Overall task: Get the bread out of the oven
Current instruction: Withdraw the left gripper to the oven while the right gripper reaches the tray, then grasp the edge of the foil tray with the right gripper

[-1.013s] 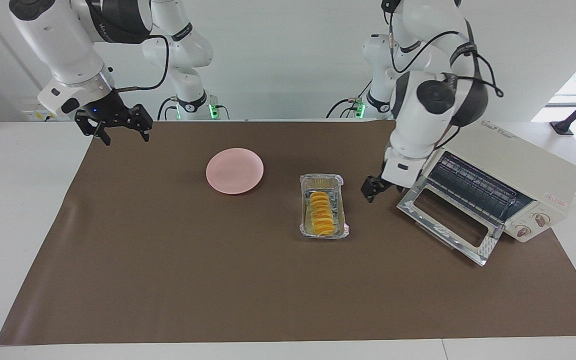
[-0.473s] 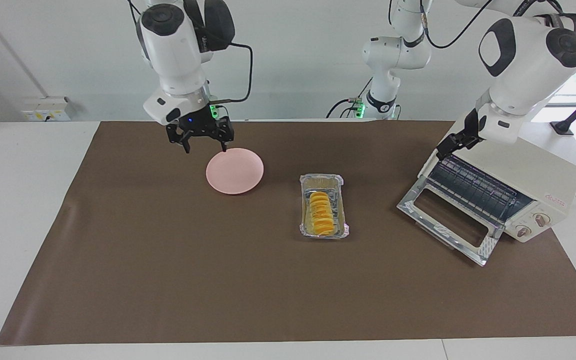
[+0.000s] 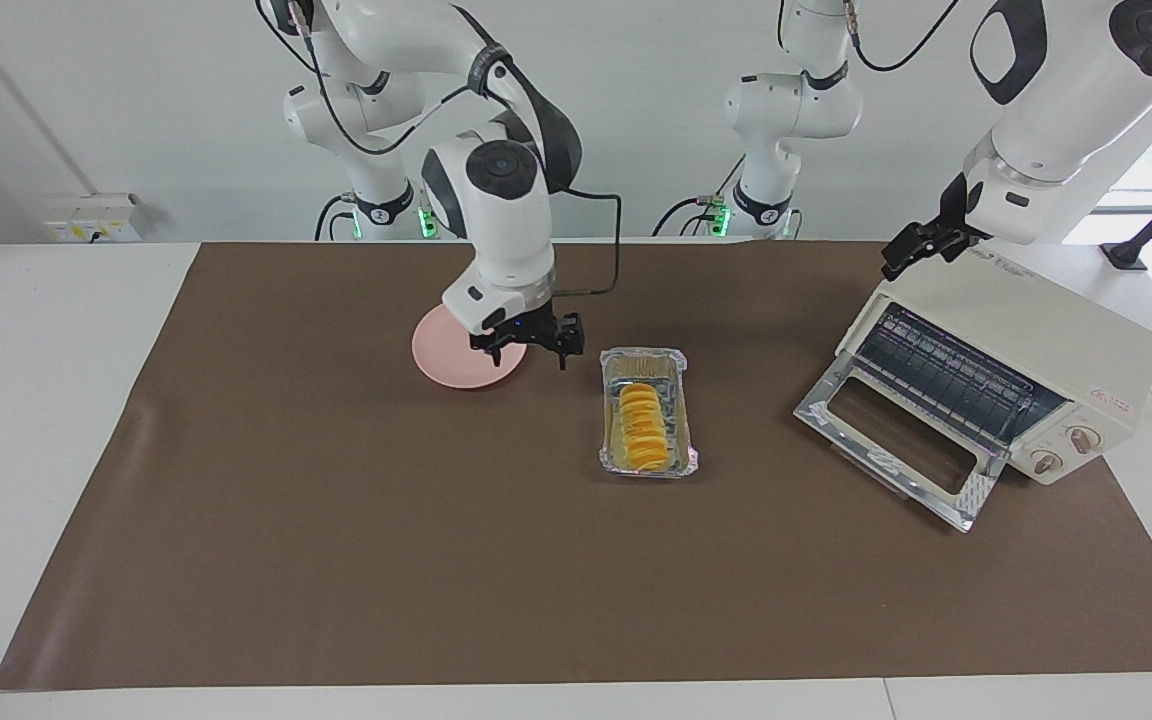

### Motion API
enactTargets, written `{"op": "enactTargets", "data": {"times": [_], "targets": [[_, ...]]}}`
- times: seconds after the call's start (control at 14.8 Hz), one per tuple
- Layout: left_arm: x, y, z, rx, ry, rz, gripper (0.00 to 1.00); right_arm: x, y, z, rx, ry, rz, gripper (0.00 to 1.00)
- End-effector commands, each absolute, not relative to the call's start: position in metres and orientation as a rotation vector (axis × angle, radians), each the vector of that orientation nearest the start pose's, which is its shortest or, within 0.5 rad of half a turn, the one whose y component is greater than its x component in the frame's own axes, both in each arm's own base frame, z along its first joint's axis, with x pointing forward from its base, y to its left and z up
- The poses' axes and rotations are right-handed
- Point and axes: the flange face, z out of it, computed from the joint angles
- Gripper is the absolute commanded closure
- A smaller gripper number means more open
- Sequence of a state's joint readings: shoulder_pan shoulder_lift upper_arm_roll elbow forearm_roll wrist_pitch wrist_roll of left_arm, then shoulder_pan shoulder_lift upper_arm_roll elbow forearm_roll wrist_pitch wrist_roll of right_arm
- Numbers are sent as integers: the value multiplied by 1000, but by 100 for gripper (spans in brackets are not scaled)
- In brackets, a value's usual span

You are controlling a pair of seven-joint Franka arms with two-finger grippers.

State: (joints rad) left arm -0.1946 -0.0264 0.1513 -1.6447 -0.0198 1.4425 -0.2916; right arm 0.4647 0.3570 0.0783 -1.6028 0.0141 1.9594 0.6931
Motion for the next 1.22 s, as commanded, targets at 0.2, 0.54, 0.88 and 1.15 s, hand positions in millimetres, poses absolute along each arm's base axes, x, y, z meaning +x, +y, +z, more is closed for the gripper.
{"op": "enactTargets", "data": {"times": [0.2,0.54,0.88,1.15], "targets": [[527,-5,594,-3111,-288,250,0,595,414,340,-3087,324,16,0],[535,-7,589,-3110,-237,261,0,589,421,315,-3165,237,-40,0],[532,-5,583,-3112,-217,286,0,589,423,315,-3142,241,-67,100],[532,-8,589,-3114,-224,262,0,590,424,316,-3133,242,-78,100]]}}
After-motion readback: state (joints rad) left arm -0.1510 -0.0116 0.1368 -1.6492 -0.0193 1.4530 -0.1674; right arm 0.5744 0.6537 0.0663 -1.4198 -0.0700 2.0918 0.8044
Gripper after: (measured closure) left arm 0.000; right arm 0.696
